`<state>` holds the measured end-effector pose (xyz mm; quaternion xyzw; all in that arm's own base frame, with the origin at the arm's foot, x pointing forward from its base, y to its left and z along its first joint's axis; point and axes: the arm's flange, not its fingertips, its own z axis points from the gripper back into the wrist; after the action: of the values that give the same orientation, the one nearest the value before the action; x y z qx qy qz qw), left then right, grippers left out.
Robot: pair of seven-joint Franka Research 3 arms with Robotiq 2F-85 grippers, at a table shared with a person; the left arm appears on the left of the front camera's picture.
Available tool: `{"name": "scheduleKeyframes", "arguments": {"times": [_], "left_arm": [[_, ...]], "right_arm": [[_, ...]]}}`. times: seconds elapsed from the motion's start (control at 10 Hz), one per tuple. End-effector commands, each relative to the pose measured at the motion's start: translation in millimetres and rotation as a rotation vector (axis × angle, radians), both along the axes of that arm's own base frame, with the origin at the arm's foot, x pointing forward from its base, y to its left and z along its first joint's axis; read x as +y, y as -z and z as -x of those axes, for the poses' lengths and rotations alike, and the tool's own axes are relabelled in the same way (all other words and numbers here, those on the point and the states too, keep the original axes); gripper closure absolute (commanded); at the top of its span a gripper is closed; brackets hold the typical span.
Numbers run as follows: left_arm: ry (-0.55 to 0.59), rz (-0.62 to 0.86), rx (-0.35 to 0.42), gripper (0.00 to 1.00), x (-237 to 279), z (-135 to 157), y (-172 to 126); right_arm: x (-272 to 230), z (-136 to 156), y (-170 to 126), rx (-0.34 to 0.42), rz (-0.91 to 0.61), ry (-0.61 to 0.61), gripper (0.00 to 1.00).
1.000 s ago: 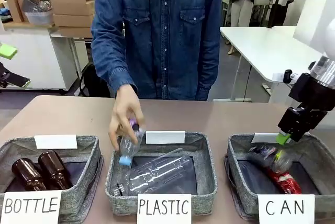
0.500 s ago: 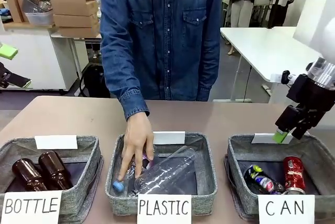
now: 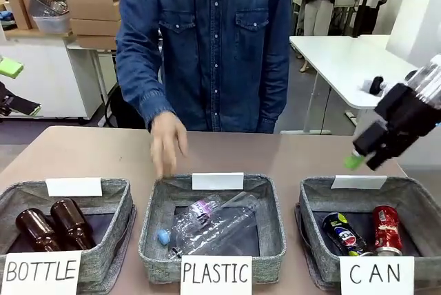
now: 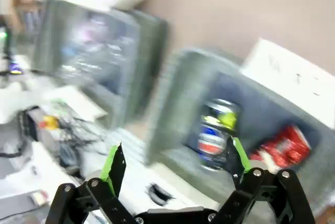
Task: Sort the can waste into the basket.
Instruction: Pick up the can waste from the table and place it in the right Fabric basket.
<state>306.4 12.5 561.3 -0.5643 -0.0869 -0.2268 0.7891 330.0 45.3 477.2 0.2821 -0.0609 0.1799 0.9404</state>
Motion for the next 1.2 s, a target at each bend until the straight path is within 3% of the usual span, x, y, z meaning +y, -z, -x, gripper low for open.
{"name": "scheduleKeyframes", "arguments": {"times": [0.0, 0.2, 0.4, 0.5, 0.6, 1.1], "left_arm": [[0.014, -0.006, -0.01, 0.0, 3, 1, 0], [0.014, -0.006, -0.01, 0.0, 3, 1, 0], [0.014, -0.006, -0.01, 0.0, 3, 1, 0], [0.014, -0.006, -0.01, 0.0, 3, 1, 0], [0.014, -0.006, -0.01, 0.0, 3, 1, 0], [0.014, -0.006, -0.01, 0.0, 3, 1, 0]], "right_arm": [[10, -1, -11, 0.111, -0.533, 0.033, 0.0], [1, -17, -15, 0.127, -0.781, -0.123, 0.0], [-7, -30, -15, 0.112, -0.853, -0.166, 0.0], [-10, -38, -13, 0.091, -0.937, -0.11, 0.0], [2, -11, -27, 0.074, -0.781, -0.116, 0.0], [2, -11, -27, 0.074, -0.781, -0.116, 0.0]]}}
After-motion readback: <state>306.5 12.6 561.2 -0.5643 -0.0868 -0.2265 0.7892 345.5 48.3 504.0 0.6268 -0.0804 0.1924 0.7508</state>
